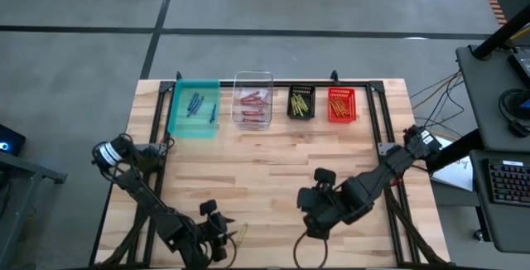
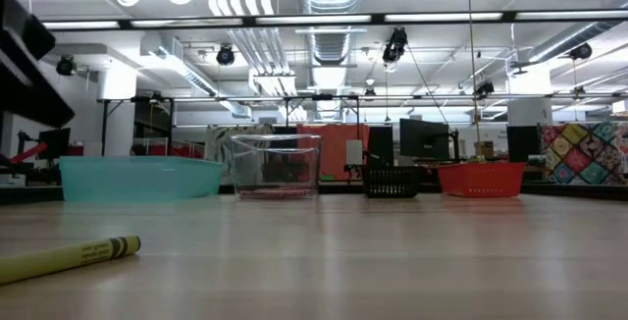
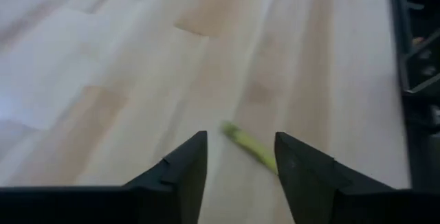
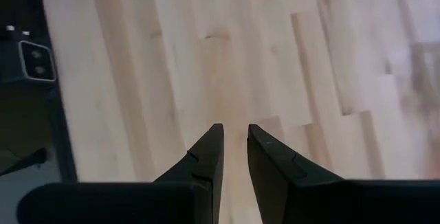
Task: Sort crayons
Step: Put the green crayon into the black bin
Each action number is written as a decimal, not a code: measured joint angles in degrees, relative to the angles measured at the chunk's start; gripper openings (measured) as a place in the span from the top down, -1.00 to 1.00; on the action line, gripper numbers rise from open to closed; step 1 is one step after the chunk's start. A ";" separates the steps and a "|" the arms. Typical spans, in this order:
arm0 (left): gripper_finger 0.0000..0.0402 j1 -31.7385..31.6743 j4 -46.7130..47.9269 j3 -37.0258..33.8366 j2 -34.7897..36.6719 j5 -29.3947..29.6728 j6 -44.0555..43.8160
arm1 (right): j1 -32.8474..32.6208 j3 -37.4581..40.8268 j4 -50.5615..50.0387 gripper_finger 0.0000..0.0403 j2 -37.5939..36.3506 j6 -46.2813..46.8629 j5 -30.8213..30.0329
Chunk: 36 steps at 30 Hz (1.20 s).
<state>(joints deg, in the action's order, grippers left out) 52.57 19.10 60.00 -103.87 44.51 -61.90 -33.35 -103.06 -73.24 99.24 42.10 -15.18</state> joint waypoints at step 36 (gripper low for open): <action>0.32 1.74 8.38 16.46 -22.71 7.32 -17.08 | -9.66 2.09 6.78 0.72 0.33 13.34 -9.63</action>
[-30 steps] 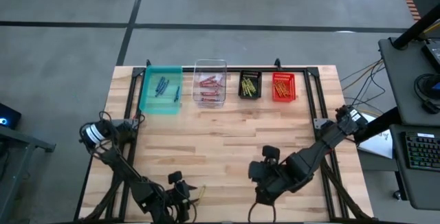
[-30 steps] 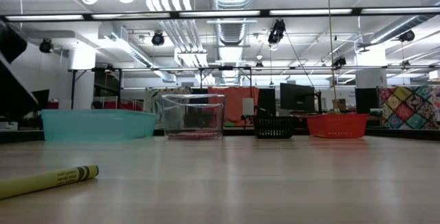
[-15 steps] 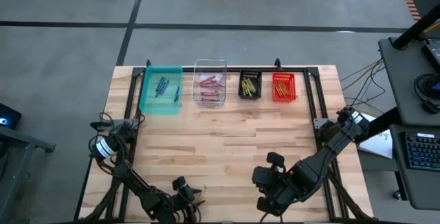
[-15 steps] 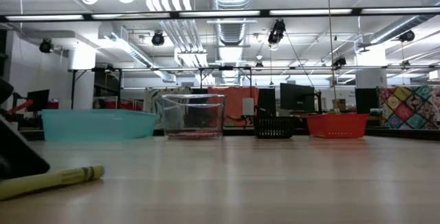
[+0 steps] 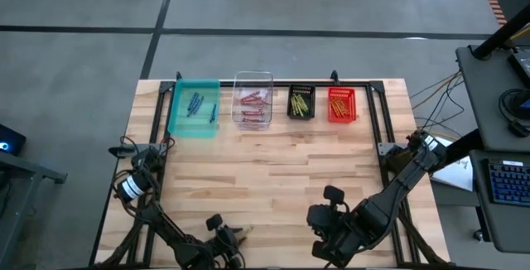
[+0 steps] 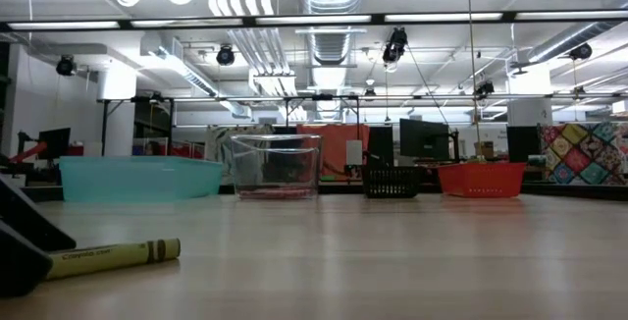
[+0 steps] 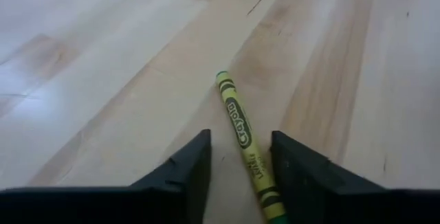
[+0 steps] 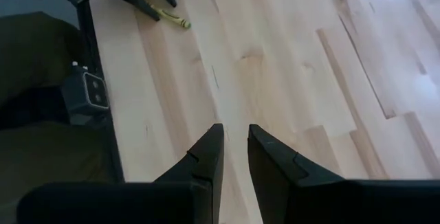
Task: Sort crayons
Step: Put the green crayon into the black bin
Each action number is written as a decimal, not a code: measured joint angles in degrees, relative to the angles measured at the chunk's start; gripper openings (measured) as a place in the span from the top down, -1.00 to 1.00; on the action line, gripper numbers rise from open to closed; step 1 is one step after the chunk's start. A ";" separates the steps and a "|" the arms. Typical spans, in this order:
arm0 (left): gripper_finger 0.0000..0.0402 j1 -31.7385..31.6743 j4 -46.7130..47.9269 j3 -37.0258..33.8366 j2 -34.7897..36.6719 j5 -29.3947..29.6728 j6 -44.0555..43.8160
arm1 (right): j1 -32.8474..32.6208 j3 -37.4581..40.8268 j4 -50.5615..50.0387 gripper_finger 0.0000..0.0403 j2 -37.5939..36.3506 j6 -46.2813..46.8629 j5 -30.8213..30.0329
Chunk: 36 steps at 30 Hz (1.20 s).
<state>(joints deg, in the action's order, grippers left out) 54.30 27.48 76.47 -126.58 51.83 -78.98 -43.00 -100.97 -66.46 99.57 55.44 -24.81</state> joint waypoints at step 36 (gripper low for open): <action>1.00 0.31 -3.38 -16.51 35.86 20.81 41.70 | 0.87 28.10 65.64 0.72 0.00 -47.15 -5.20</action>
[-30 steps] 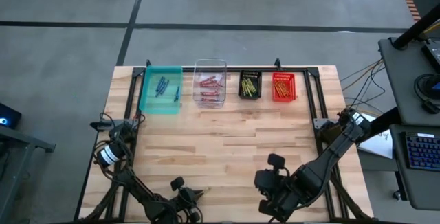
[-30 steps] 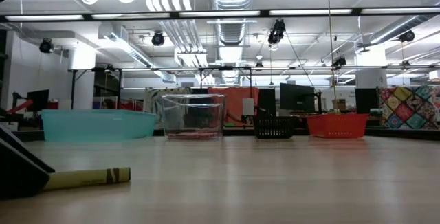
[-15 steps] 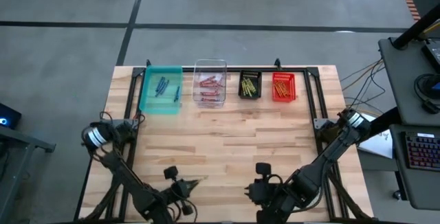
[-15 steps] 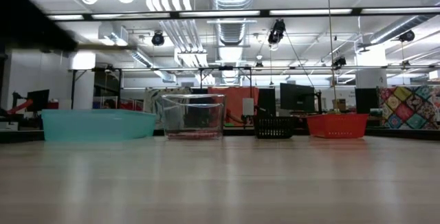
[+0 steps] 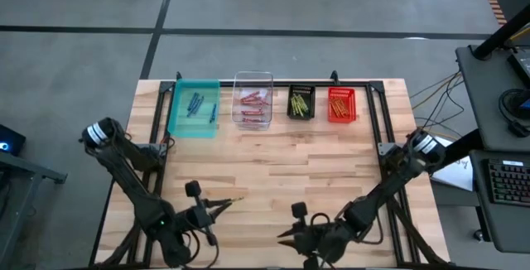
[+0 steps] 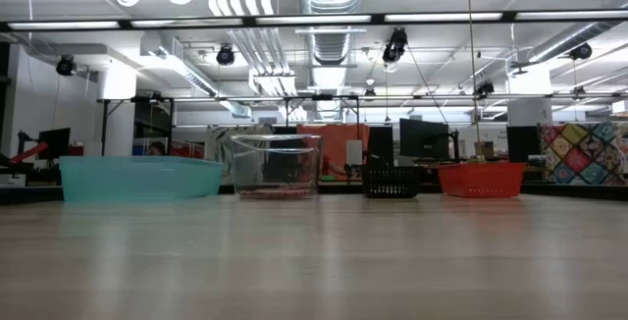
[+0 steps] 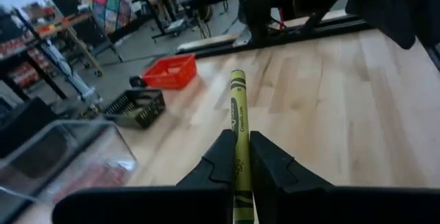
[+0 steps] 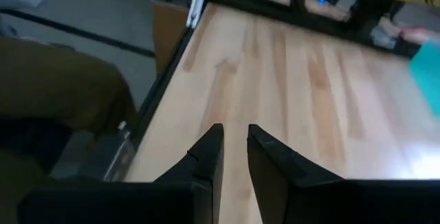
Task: Sort crayons
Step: Put the green crayon into the black bin
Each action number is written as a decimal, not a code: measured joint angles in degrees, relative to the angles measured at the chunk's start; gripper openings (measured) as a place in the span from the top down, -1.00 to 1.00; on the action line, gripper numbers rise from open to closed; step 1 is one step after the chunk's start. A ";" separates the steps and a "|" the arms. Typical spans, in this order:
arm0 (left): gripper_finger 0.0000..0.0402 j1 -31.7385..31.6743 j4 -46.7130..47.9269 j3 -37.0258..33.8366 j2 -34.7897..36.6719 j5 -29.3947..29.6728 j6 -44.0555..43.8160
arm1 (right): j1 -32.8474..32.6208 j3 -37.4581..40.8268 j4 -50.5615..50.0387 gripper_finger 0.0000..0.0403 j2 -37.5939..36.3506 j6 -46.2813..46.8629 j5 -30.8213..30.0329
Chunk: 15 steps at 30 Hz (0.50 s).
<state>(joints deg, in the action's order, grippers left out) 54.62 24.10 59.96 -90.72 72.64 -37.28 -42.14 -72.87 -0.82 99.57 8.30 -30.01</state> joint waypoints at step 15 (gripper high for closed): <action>1.00 -3.83 -6.99 -0.04 13.24 -6.93 25.92 | 5.60 0.96 10.88 0.72 -0.16 -16.99 1.94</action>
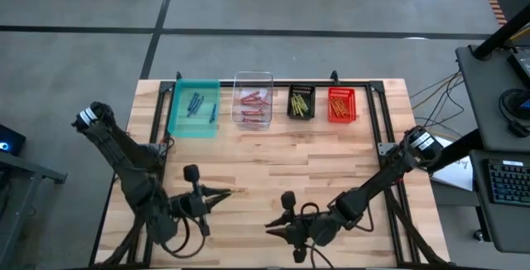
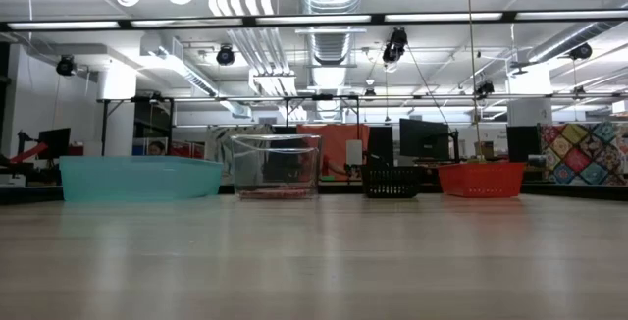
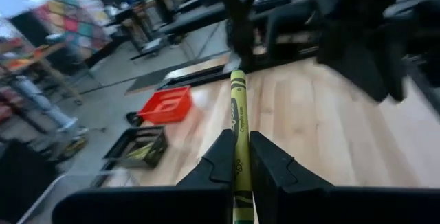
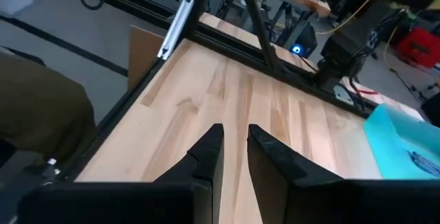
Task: Sort crayons
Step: Put the green crayon into the black bin
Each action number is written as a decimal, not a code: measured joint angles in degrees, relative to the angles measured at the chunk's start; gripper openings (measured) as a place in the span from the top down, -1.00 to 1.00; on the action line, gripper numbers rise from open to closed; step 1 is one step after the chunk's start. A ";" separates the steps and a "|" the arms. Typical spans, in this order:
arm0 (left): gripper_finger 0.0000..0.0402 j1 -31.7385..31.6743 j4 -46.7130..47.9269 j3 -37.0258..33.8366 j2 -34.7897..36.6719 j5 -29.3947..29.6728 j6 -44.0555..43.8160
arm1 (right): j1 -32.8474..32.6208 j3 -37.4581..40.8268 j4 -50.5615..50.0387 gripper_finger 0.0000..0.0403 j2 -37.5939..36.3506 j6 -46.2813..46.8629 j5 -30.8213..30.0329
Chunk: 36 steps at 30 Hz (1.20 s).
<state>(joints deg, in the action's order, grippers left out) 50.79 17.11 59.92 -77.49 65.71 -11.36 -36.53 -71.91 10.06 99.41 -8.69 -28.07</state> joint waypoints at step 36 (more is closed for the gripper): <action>1.00 -25.73 -68.87 -34.14 11.31 -44.38 29.94 | 13.04 -0.95 -0.28 0.72 -8.99 -15.99 -0.01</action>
<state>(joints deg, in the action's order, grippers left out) 25.05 -51.77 25.78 -66.18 21.33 18.59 -23.49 -72.86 9.78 90.42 -24.69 -28.09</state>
